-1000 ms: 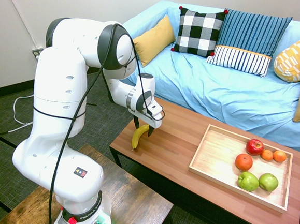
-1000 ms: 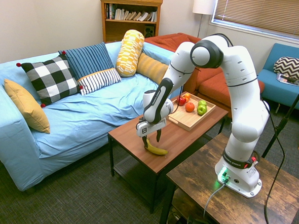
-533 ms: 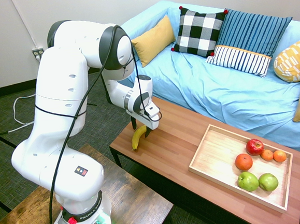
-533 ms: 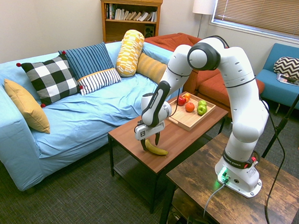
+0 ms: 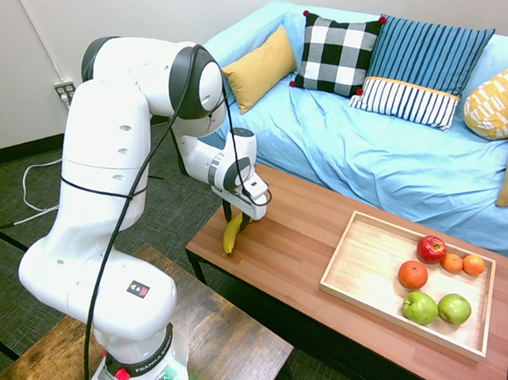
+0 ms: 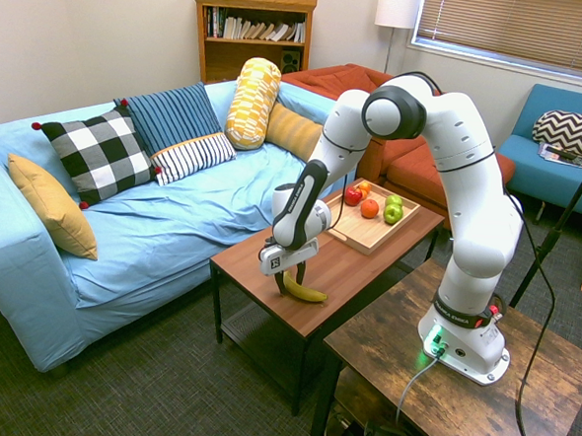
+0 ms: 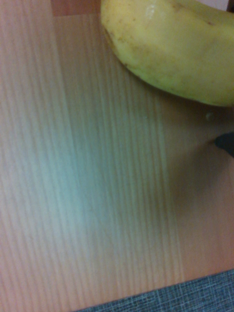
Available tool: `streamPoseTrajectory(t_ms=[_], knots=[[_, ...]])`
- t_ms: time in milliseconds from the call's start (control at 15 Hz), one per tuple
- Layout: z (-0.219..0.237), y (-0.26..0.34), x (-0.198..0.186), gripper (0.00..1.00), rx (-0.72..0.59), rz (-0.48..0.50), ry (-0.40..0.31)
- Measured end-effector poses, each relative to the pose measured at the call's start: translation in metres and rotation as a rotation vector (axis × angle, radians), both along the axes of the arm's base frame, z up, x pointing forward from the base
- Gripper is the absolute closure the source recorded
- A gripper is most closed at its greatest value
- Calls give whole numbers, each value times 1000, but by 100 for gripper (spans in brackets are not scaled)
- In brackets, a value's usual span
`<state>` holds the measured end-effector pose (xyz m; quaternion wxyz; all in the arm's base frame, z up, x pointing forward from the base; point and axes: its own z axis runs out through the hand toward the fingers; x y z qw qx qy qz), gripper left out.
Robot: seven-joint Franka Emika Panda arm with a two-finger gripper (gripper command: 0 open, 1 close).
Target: Put banana in the tray
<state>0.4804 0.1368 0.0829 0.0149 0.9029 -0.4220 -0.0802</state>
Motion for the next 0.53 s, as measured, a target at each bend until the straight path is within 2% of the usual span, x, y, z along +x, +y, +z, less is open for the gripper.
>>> streamPoseTrajectory(t_ms=[333, 533], knots=[[2, 0, 3, 100, 4, 14, 2], [18, -8, 12, 100, 2, 48, -14]])
